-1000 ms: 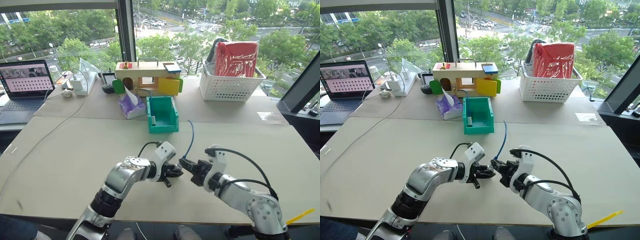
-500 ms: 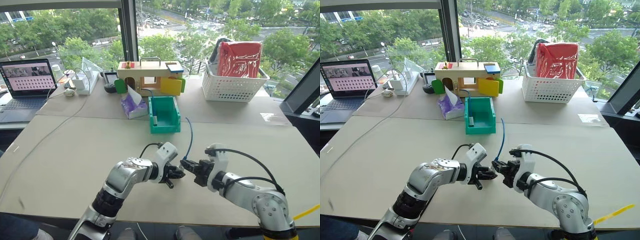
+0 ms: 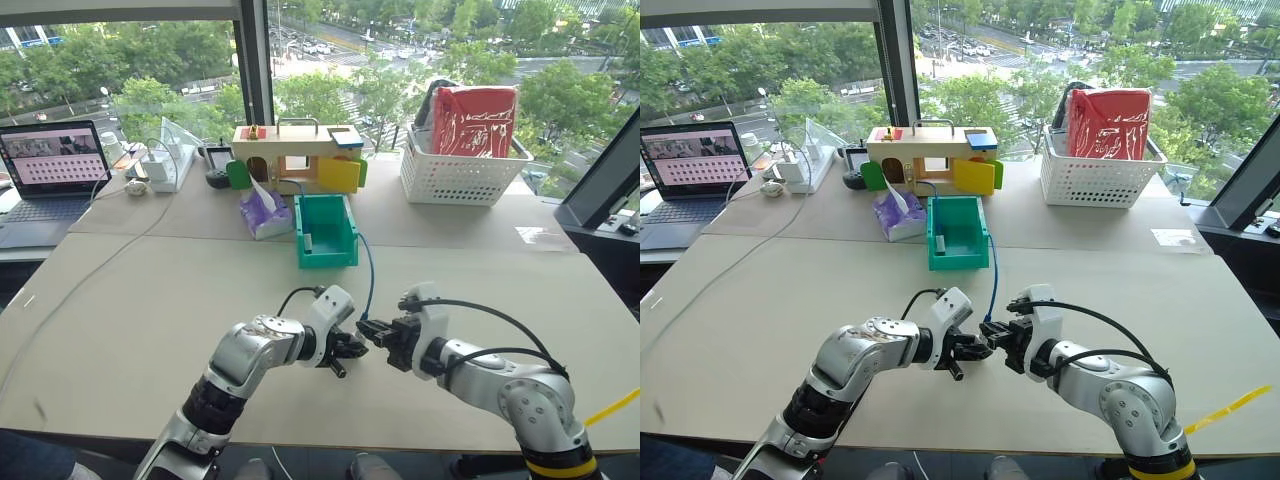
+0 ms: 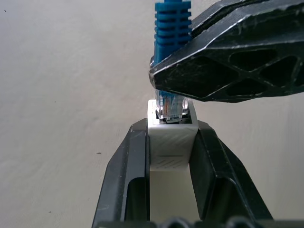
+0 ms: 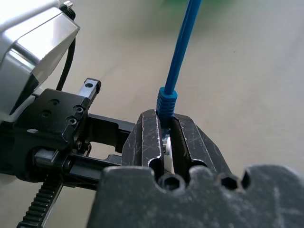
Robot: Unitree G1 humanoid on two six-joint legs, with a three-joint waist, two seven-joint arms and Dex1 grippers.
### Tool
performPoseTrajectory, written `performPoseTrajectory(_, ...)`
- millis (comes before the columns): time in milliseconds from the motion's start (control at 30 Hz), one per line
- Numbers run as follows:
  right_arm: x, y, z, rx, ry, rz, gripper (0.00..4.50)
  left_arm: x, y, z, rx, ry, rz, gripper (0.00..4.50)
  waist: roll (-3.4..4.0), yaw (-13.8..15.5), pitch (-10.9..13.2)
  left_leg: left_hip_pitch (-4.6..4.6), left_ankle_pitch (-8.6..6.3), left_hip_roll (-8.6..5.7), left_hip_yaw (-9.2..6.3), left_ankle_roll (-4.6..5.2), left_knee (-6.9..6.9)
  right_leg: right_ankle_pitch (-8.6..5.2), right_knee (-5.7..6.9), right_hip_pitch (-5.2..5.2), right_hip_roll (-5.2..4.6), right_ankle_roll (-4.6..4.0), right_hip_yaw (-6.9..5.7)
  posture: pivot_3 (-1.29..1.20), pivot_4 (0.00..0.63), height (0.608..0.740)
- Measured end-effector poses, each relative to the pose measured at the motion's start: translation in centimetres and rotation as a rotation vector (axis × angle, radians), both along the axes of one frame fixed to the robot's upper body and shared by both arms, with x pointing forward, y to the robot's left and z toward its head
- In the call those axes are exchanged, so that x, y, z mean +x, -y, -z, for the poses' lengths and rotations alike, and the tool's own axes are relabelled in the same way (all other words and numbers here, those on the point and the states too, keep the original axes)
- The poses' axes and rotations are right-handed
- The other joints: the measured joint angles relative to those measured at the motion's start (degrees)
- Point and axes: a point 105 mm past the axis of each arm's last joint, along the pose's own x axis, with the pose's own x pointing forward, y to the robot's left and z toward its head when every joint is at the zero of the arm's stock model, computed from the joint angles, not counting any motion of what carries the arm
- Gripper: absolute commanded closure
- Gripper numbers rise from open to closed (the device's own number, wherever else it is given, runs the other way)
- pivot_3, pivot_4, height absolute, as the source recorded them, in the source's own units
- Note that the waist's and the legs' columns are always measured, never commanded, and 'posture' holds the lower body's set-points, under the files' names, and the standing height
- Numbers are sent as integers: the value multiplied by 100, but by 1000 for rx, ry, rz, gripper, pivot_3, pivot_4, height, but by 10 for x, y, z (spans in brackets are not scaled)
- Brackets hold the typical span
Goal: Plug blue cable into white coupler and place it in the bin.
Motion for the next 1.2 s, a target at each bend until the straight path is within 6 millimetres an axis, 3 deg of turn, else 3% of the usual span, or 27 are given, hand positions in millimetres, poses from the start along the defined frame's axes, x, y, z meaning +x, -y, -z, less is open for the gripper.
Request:
performPoseTrajectory(267,0,-1,-1,-56,21,-16,4500,0,1,1,8,2,-9,3857,-7,-3,-12,9,0,0,0,0,-1,-9,0,6,-1,-15,0,0,150,733)
performPoseTrajectory(667,-7,6,6,148,-70,144,4500,-2,3,1,-1,-14,-7,3857,-9,25,-19,6,-12,0,-1,-5,-5,-14,-2,4,-2,-2,0,0,150,733)
performPoseTrajectory(933,-8,6,9,132,-66,127,4500,-5,3,3,-6,-19,-22,3857,-12,23,-32,15,-22,0,-1,-4,-6,-25,-4,10,-2,-14,0,0,150,733)
performPoseTrajectory(1200,-10,4,13,96,-51,124,4500,-6,1,5,5,-31,-33,3857,-15,-8,-46,80,-51,6,-7,-6,-17,-54,-61,77,-2,-43,-6,0,150,733)
